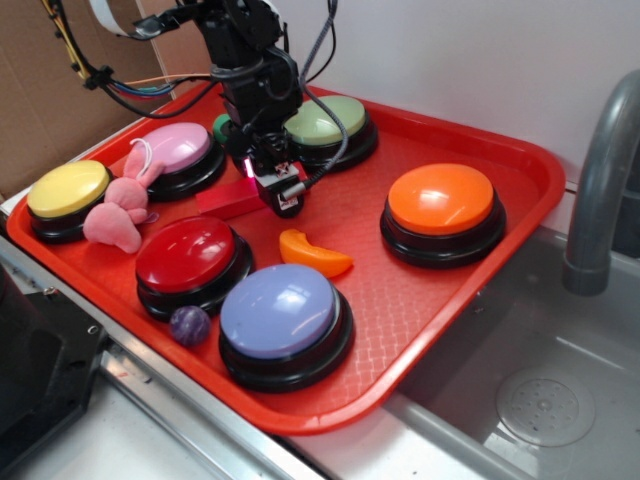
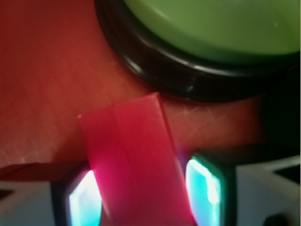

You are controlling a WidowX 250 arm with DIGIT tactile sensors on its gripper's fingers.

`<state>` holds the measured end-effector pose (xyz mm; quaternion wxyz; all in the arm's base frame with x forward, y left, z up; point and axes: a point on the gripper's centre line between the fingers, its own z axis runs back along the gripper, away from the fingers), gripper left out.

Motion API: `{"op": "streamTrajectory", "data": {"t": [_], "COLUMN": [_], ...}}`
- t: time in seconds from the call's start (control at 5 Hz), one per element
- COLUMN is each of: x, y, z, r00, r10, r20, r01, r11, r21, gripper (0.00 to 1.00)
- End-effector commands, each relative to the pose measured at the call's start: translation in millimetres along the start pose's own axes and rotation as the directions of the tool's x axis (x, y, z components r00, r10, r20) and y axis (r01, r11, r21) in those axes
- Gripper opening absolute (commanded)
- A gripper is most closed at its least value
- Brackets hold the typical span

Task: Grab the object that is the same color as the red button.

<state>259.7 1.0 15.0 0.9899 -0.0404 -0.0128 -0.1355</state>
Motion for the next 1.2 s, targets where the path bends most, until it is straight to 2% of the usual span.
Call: {"op": "streamTrajectory", "data": {"t": [0.0, 0.2, 0.4, 0.6, 0.8, 1.0], "x": [9, 9, 9, 9, 7, 9], "y": [-13, -27, -46, -67, -61, -61], "z": [52, 88, 112, 124, 124, 126], "r00": [0.997, 0.989, 0.975, 0.964, 0.955, 0.972], "r10": [0.082, 0.150, 0.216, 0.256, 0.294, 0.235], "r20": [-0.014, 0.005, 0.043, 0.071, 0.047, -0.004], "r01": [-0.082, -0.150, -0.216, -0.259, -0.292, -0.235], "r11": [0.997, 0.988, 0.976, 0.965, 0.955, 0.972], "r21": [0.004, 0.023, 0.002, 0.034, -0.051, 0.013], "gripper": [0.00, 0.00, 0.00, 0.00, 0.00, 0.00]}}
